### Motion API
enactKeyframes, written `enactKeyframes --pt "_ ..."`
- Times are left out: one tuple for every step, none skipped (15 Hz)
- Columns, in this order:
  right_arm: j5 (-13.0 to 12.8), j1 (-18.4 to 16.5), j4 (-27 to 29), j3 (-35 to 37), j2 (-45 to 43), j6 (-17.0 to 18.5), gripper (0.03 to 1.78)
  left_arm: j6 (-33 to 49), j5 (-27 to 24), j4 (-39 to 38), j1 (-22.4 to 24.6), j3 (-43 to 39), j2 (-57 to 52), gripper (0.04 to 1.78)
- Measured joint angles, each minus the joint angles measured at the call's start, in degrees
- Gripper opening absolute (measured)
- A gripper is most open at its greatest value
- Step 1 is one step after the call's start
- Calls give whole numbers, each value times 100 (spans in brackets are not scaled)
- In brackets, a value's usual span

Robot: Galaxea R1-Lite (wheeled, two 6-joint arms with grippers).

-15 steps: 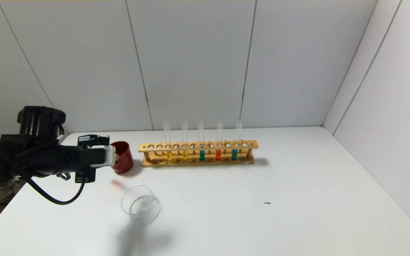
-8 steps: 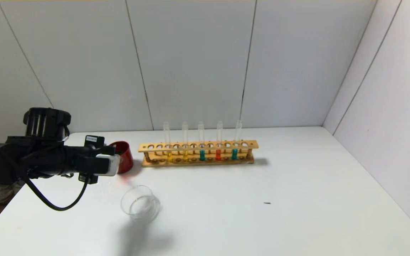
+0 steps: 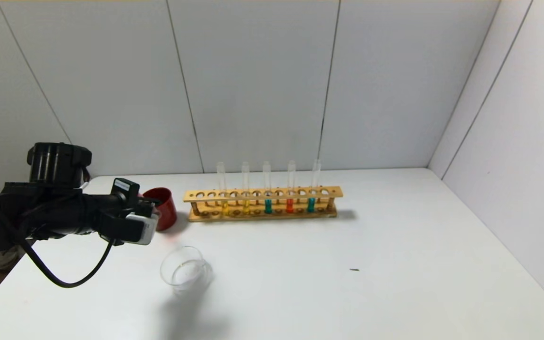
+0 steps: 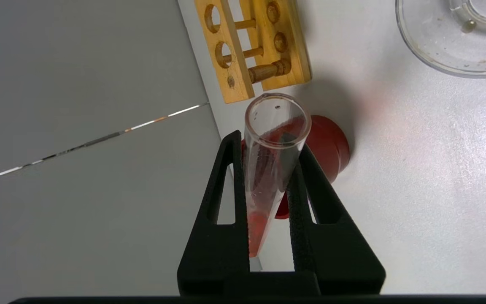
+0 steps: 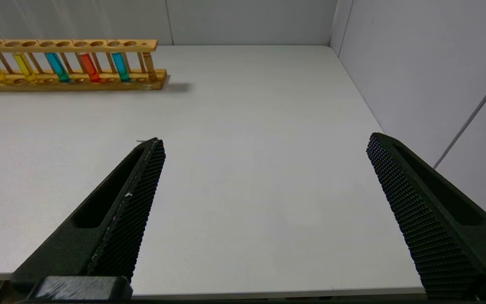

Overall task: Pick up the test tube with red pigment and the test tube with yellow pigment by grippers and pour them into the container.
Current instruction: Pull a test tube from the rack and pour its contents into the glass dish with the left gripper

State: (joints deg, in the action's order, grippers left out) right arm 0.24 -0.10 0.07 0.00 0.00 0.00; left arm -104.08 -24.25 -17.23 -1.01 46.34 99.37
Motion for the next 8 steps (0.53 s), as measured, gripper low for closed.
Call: enactKeyframes --pt "-2 0 2 0 0 0 175 -11 11 -9 -20 -1 33 32" --pt "0 0 2 0 0 0 175 -20 24 -16 -41 -1 63 32" --pt "0 0 2 0 0 0 175 -79 60 -20 -41 0 79 32" --pt "0 0 2 0 0 0 175 -187 143 -16 -41 32 83 32" --pt "-2 0 2 0 0 0 175 -322 204 -18 -41 73 94 32" --pt "0 0 2 0 0 0 175 -432 236 -13 -44 93 124 32" --pt "0 0 0 0 0 0 175 -573 267 -13 -48 116 168 32" --pt "-2 0 2 0 0 0 175 -739 302 -9 -48 140 207 32"
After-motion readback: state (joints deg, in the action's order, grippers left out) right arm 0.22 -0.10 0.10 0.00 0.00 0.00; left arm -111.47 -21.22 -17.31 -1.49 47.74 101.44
